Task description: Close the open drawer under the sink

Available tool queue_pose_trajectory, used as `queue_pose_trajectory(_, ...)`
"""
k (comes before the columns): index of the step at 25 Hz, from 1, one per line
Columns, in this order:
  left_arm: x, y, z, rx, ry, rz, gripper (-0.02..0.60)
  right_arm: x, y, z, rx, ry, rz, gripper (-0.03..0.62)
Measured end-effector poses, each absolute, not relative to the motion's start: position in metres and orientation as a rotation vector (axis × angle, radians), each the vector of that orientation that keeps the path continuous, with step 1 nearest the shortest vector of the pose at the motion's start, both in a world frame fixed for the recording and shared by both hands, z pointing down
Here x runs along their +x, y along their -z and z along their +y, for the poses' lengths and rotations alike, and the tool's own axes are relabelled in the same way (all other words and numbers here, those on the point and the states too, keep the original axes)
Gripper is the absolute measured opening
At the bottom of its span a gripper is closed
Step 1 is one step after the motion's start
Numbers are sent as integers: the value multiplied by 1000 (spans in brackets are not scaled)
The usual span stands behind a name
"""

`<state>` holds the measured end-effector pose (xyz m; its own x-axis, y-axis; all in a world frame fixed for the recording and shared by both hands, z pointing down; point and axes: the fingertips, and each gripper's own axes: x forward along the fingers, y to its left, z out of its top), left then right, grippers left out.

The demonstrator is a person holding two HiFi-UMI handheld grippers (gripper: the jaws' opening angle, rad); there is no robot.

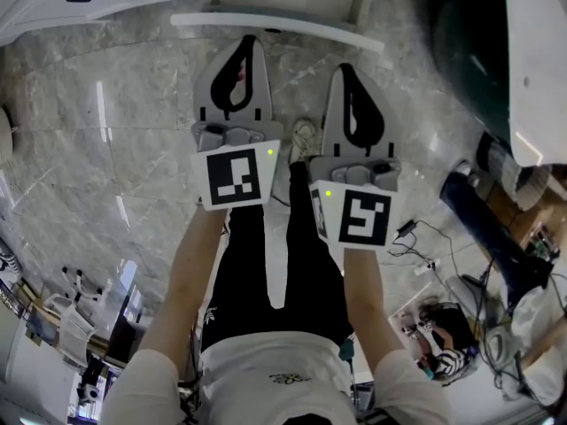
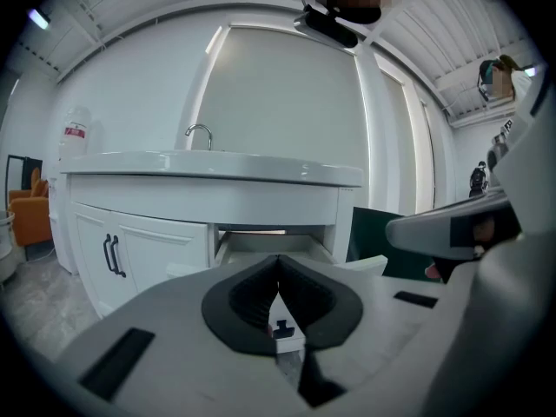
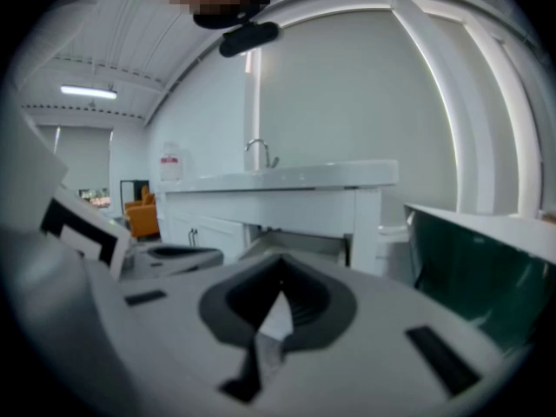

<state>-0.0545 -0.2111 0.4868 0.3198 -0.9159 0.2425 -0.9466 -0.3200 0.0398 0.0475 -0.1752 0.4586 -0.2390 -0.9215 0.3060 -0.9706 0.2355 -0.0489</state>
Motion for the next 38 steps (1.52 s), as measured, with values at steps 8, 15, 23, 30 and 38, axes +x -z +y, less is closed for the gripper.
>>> queue_pose_trajectory(8, -30, -540, -213, 2373, -400, -1538, 117, 49, -462, -170, 1772, -356, -2295, 29)
queue_pose_trajectory(15, -19, -592, -218, 2306, -441, -1418, 292, 48, -471, -165, 1742, -391, -2291, 29)
queue_pose_trajectory(23, -12, -633, -227, 2256, -528, -1350, 288, 51, -483, -167, 1724, -435, -2284, 29)
queue_pose_trajectory(30, -24, -636, -235, 2242, -563, -1427, 144, 54, -490, -170, 1723, -443, -2278, 29)
queue_pose_trajectory(38, -25, -636, -234, 2263, -588, -1458, 141, 54, -492, -167, 1726, -457, -2271, 29)
